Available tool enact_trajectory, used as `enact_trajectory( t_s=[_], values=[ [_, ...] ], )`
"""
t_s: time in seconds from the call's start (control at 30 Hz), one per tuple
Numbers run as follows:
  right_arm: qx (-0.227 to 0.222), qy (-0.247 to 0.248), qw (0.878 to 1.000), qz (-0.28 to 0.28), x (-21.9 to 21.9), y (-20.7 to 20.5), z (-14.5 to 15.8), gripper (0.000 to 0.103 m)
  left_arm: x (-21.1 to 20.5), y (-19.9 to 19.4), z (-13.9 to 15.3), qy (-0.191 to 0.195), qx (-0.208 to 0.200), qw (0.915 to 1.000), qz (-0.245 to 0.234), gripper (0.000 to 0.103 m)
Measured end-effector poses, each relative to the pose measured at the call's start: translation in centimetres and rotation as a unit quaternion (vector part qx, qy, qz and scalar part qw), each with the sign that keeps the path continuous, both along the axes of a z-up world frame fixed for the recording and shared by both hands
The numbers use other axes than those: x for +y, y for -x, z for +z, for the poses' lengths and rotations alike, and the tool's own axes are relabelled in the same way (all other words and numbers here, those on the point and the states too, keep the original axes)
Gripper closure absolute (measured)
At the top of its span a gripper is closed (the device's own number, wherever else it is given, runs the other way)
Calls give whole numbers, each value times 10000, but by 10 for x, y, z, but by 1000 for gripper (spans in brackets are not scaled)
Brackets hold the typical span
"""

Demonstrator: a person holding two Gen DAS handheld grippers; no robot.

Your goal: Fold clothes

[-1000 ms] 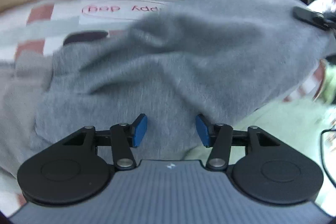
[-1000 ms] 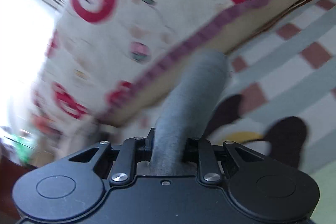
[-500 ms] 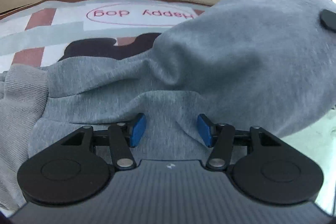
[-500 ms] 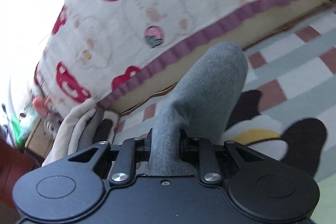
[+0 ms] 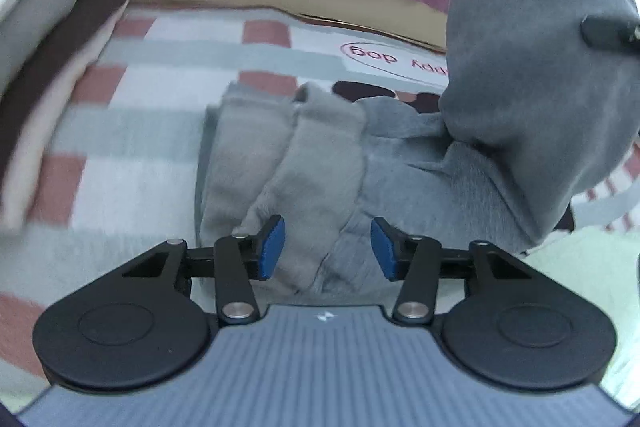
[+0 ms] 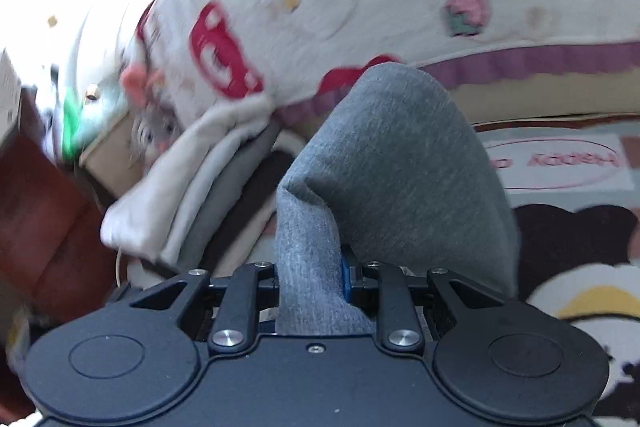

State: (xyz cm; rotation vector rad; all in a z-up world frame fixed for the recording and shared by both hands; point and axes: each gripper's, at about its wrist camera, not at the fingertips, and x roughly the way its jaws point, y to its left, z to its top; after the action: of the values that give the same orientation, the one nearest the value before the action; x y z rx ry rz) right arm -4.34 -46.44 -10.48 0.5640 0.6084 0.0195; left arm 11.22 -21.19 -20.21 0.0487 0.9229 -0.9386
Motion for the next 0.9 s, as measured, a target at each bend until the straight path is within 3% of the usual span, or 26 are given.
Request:
enact_trajectory(
  t_s=[0.07,0.2,0.3,0.47,0.67,0.73,0.83,0.9],
  values=[
    [-23,16,9998,191,16,-13,-11,78,3,-2,-7,292,79,9994,167,55],
    [-243,457,9981,326,50,-26,-23,78,9,-2,-8,486,31,9986,185,56],
    [-354,768,9954,441,67,-34,-29,78,19,0,-3,589,-312,9960,588,73],
    [-350,1184,9902,646,80,-49,-39,78,22,-7,-1,549,-164,9963,638,73],
    [-290,1879,9783,827,102,-60,-46,77,47,-30,-8,1229,778,9848,948,73],
    [-245,2166,9718,894,111,-62,-47,76,49,-35,-12,1203,883,9835,1027,68],
    [-86,2328,9676,970,120,-65,-56,76,41,-32,-20,372,547,9908,1177,58],
    [20,2435,9645,1021,125,-68,-61,76,43,-30,-21,424,474,9911,1171,59]
  ],
)
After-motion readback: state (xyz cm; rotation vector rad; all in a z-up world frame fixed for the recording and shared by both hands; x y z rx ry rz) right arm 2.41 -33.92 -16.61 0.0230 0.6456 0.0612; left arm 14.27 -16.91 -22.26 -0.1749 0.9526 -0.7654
